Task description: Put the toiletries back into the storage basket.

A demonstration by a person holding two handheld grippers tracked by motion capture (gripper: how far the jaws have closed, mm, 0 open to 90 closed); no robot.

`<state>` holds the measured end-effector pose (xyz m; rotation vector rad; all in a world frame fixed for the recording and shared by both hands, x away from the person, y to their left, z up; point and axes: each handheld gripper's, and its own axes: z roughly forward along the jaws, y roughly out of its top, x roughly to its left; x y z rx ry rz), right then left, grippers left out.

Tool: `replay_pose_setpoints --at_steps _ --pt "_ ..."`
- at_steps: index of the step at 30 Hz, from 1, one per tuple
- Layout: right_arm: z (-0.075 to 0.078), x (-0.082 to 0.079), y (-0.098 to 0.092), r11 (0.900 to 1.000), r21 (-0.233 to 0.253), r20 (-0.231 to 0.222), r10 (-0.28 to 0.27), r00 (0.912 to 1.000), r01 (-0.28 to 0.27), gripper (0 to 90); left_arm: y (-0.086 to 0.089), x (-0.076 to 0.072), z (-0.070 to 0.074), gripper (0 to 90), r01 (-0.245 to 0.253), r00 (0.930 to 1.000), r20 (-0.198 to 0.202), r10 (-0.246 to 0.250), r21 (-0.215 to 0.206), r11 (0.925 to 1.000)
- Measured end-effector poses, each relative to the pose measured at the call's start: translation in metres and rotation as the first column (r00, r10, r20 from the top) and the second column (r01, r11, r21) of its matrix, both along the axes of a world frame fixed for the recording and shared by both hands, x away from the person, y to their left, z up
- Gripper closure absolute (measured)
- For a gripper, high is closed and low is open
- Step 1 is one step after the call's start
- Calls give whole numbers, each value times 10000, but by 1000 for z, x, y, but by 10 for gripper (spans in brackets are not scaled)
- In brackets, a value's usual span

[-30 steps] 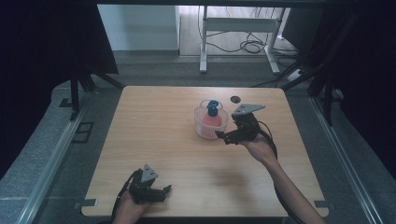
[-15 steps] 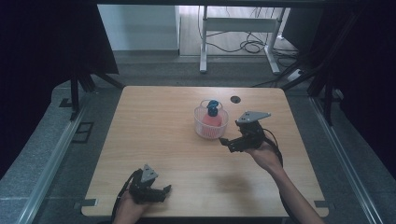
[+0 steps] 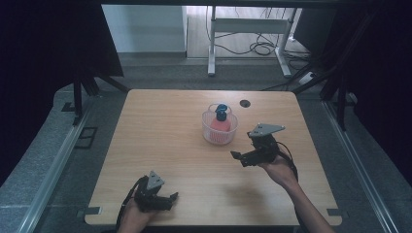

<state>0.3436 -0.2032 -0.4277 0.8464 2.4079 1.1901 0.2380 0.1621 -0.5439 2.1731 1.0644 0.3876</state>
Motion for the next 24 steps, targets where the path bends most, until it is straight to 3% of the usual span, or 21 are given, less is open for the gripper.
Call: replay_pose_setpoints --at_steps 24 --pt "-30 -27 -21 9989 -472 -73 -26 10000 23 20 0 0 0 107 -20 10000 -9 20 -5 10000"
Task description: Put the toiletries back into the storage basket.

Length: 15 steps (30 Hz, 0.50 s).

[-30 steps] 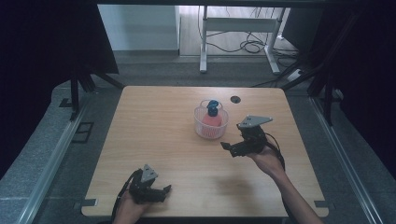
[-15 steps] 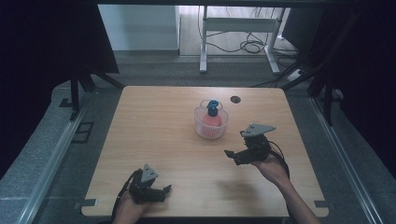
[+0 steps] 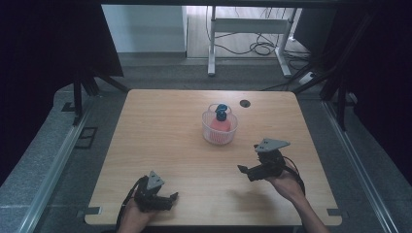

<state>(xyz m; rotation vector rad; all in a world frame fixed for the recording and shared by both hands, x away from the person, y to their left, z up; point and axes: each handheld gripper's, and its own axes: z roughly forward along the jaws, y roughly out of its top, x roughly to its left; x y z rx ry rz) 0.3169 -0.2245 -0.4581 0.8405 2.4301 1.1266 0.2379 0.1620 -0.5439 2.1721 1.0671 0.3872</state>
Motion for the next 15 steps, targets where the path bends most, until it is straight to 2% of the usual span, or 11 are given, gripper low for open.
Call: replay_pose_setpoints --at_steps 15 --pt "-21 -20 -11 10000 75 85 -43 10000 43 18 0 0 0 106 -9 10000 -4 9 -13 10000"
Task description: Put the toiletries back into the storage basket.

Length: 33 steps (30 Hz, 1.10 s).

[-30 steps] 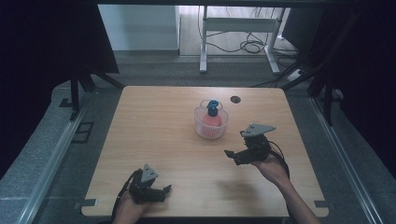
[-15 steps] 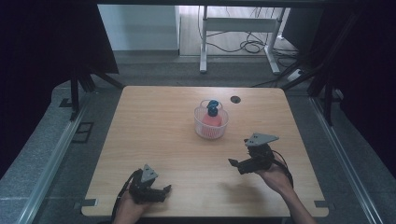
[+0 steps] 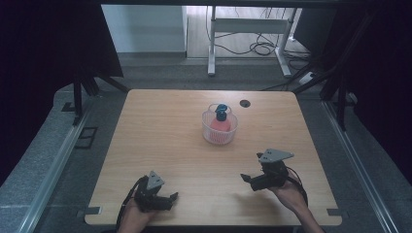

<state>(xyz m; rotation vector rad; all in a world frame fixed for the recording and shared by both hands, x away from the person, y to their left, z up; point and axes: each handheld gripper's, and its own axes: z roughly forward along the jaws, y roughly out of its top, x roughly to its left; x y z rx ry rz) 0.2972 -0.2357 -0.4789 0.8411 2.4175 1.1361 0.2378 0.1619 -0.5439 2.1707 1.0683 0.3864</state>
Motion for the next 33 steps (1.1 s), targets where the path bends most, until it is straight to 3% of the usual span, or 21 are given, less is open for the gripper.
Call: replay_pose_setpoints --at_steps 13,33 --pt "-16 -11 -10 9997 10 -117 -227 9997 227 14 0 0 0 107 -6 10000 -2 6 -4 10000" --pt "-48 -16 -16 9982 -483 -464 -368 9982 345 10 0 0 0 107 -11 10000 -3 11 -8 10000"
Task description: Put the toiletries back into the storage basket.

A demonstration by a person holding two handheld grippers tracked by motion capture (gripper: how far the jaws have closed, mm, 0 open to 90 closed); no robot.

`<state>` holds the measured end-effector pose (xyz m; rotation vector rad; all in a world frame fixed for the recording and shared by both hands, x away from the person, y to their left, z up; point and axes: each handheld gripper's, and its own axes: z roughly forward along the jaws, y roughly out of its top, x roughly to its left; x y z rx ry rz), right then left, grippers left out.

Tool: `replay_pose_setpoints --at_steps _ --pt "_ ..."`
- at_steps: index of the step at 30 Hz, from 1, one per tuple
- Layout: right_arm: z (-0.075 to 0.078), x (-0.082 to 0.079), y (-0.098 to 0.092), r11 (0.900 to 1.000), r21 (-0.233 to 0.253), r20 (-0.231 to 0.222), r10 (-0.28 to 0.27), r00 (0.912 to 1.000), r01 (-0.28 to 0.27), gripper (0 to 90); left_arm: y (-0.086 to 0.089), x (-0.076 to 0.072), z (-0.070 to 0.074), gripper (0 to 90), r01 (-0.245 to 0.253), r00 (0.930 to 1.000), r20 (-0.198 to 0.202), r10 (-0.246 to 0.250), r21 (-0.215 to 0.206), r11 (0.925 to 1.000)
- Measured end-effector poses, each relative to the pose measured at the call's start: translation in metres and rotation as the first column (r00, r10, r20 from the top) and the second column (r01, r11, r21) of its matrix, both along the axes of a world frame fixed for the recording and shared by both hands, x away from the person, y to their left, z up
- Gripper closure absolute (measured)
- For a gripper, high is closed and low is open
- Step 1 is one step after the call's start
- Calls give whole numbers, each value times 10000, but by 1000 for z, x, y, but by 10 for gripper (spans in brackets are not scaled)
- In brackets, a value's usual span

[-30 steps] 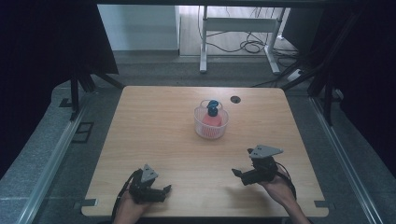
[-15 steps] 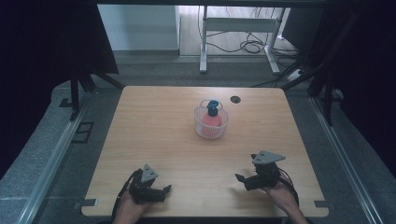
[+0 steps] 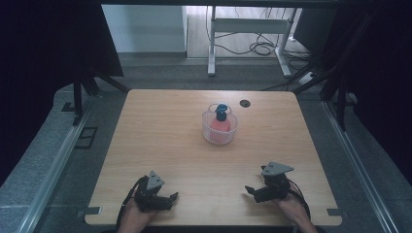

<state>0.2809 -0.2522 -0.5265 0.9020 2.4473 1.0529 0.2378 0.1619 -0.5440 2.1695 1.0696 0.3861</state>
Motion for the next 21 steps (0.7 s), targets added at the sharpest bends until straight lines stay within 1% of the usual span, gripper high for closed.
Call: replay_pose_setpoints --at_steps 10,12,15,21 --pt "-14 0 3 9996 -267 -421 97 9991 -109 9 0 0 0 107 -2 10000 5 2 7 10000" --pt "-17 1 3 9999 -141 -536 77 9985 -85 0 0 0 0 107 -4 10000 6 4 9 10000" --pt "-17 2 2 9999 -118 -698 53 9975 -61 0 0 0 0 107 -8 10000 4 8 7 10000" --pt "-17 2 3 9999 -130 -700 44 9975 -53 0 0 0 0 107 -2 10000 1 2 10 10000"
